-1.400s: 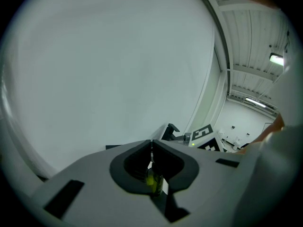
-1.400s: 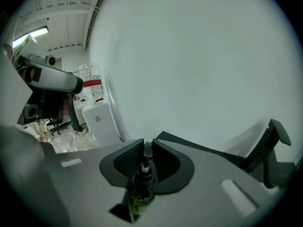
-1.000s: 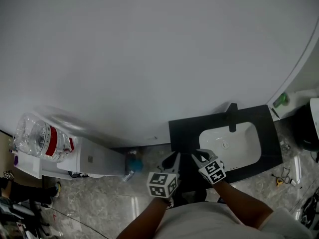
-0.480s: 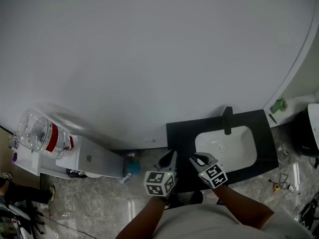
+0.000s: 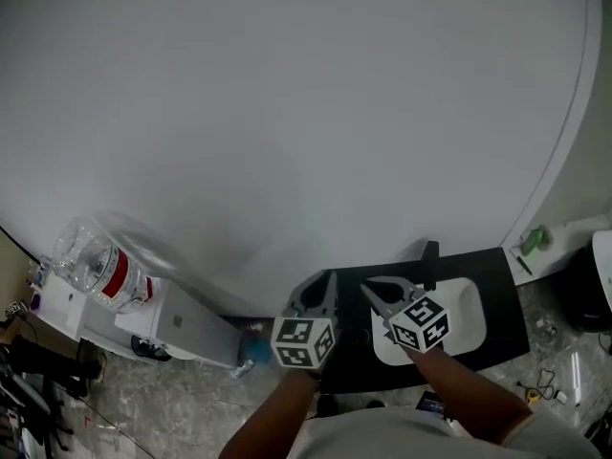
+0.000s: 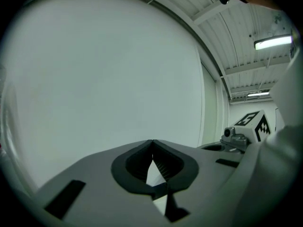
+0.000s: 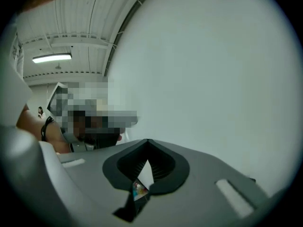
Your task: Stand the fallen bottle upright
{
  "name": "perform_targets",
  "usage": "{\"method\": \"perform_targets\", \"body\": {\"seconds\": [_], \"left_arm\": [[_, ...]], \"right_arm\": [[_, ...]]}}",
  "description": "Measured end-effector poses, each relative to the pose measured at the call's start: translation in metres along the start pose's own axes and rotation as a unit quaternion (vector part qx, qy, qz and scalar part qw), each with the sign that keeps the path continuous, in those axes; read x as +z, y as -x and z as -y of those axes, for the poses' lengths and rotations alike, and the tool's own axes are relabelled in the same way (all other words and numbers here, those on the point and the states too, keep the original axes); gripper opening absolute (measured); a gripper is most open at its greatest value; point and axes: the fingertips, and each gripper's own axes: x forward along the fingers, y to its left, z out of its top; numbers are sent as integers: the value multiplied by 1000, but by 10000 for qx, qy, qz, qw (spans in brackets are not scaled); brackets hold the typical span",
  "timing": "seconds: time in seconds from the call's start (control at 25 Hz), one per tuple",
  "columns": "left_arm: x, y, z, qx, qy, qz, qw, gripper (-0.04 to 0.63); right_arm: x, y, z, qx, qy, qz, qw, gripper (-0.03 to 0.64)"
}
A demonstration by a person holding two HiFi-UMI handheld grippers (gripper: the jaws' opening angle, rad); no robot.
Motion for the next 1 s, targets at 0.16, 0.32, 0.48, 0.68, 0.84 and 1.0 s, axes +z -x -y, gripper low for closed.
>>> {"method": "perform_targets", "body": {"seconds": [0.16,0.32,0.48,0.68,0.84,1.0], "left_arm": [[26,1,8,115,-221,71,9997,8],[38,1,15,130,-244,186,9994,8],[39,1,22,130,-216,222,9994,8],[42,4,27,117,-188,251,9994,8],[45,7,30,117,-197,277,9994,8],[43,12,29,118,-182,309,9993,8]], "right_arm": [[47,13,-8,229,22,198,9995,2],[75,22,-13,254,144,405,9988,0],[84,28,-14,247,181,503,9983,2],[86,33,-17,222,245,518,9981,1],[88,35,-21,324,93,562,9978,0],[85,37,-25,318,68,562,9979,0]]}}
